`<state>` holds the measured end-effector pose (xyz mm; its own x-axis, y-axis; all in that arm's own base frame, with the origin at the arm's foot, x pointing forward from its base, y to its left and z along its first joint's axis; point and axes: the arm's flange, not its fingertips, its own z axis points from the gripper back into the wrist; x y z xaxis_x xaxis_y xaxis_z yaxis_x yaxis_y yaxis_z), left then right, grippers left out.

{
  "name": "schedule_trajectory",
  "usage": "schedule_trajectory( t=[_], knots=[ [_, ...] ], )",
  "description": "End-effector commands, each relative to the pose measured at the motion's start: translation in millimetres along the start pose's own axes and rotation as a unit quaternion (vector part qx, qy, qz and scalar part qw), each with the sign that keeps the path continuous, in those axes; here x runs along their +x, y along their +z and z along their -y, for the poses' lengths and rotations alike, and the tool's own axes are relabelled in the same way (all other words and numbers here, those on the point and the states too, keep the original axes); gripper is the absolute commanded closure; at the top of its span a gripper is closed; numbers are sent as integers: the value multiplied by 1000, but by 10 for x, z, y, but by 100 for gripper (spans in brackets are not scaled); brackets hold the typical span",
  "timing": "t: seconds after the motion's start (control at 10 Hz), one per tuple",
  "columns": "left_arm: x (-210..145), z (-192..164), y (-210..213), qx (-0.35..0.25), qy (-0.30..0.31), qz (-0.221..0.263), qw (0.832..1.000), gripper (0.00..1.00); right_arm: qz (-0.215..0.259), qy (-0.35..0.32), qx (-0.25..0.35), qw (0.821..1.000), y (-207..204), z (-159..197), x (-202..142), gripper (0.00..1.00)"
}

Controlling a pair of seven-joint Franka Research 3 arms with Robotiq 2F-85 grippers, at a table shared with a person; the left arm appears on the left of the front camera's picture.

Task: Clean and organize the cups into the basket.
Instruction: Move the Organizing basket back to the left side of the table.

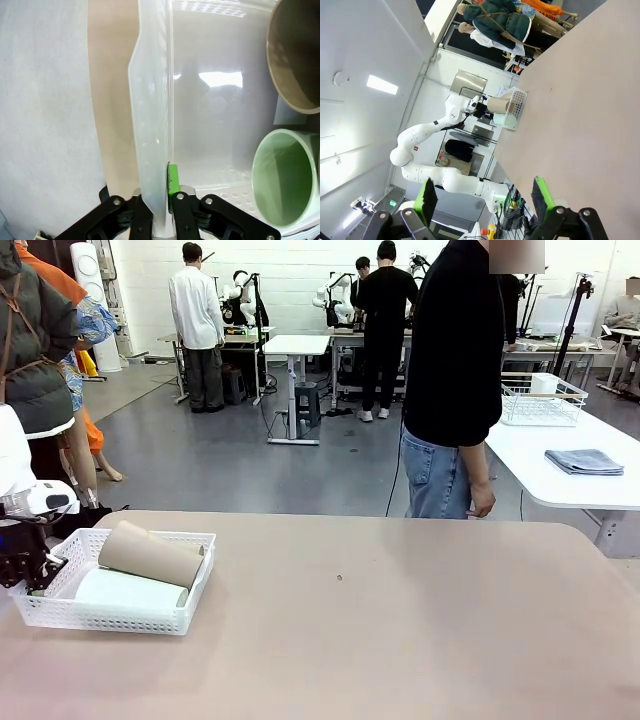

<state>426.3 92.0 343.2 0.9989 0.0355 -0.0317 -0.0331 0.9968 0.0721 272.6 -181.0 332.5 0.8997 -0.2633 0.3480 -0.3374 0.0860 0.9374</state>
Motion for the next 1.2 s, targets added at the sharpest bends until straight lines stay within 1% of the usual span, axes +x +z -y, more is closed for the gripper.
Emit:
schedule_trajectory(
  t=[0.0,0.1,0.2,0.4,0.5,0.6,0.7,1.1],
  knots=[
    [79,-3,-44,6,-19,7,1000,46,-3,-4,-5,1000,4,-12,-16,0],
    [87,15,-54,6,-20,6,1000,39,-3,-4,-5,1000,4,-12,-16,0],
    [87,33,-47,7,-22,6,1000,0,-3,-4,-5,1000,4,-12,-16,0],
    [68,59,-13,9,-25,9,1000,0,-3,-4,-5,1000,4,-12,-16,0],
    [56,65,-7,10,-26,10,1000,23,-3,-4,-5,1000,4,-12,-16,0],
    [56,51,-14,11,-27,10,1000,15,-3,-4,-5,1000,4,-12,-16,0],
    [54,45,-24,12,-28,9,999,0,-3,-4,-5,1000,4,-12,-16,0],
    [38,29,6,7,-29,12,999,0,-3,-4,-5,1000,4,-12,-16,0]
  ],
)
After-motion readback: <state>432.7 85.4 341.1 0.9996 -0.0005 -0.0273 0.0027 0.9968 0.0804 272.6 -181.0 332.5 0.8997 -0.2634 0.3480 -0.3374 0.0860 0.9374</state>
